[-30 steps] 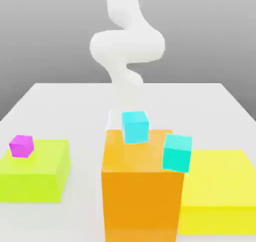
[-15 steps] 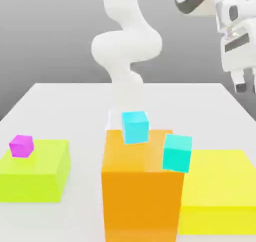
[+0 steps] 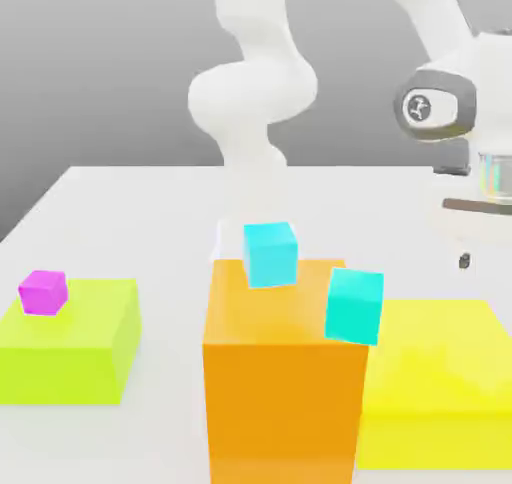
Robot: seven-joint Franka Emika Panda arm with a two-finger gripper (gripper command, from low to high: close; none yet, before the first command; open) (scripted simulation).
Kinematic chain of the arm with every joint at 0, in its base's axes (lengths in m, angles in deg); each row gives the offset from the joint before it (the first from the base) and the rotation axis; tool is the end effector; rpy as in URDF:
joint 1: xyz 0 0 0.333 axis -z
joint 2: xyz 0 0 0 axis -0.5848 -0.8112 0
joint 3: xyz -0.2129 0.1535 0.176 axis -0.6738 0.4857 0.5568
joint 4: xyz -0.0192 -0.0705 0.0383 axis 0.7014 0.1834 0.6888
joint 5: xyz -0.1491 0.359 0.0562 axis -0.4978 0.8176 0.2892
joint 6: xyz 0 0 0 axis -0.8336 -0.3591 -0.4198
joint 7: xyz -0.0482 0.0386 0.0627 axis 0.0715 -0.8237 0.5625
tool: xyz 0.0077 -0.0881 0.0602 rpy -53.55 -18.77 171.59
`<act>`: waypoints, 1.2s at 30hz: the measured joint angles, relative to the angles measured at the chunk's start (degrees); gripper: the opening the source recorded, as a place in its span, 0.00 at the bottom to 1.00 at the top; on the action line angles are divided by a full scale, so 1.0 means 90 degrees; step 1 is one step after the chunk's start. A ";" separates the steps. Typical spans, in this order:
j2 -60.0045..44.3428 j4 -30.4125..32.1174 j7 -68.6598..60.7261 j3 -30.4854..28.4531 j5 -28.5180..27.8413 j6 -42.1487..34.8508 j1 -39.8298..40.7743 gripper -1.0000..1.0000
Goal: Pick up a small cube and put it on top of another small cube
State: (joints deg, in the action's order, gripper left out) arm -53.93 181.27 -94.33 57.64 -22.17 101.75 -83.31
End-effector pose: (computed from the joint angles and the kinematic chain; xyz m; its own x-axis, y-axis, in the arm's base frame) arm 0.2739 0.3190 0.2533 -0.3251 0.9447 0.0423 0.9421 0.3196 0.1019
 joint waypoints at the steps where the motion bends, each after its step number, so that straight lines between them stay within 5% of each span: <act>1: -0.0116 0.0061 -0.0287 0.0015 0.0014 0.0070 -0.0122 0.50; 6: -0.0714 0.0347 -0.1687 0.0285 0.0078 0.0450 -0.0458 0.50; 12: -0.2004 0.0164 -0.1716 0.0077 -0.0185 0.1473 -0.0649 0.50; 13: -0.2208 0.0125 -0.1692 0.0015 -0.0219 0.1637 -0.0703 0.00; 20: -0.2245 0.0118 -0.1701 0.0003 -0.0213 0.1655 -0.0714 0.00; 27: -0.0876 0.0366 -0.1914 0.0222 0.0168 0.0539 -0.0604 0.00; 33: -0.0204 -0.0478 -0.2203 -0.0384 0.0169 -0.0942 -0.0514 0.00; 36: 0.0090 -0.1012 -0.2554 -0.0925 0.0001 -0.1755 0.0252 0.00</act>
State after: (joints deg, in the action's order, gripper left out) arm -53.12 172.17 -117.31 49.32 -22.16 85.95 -81.04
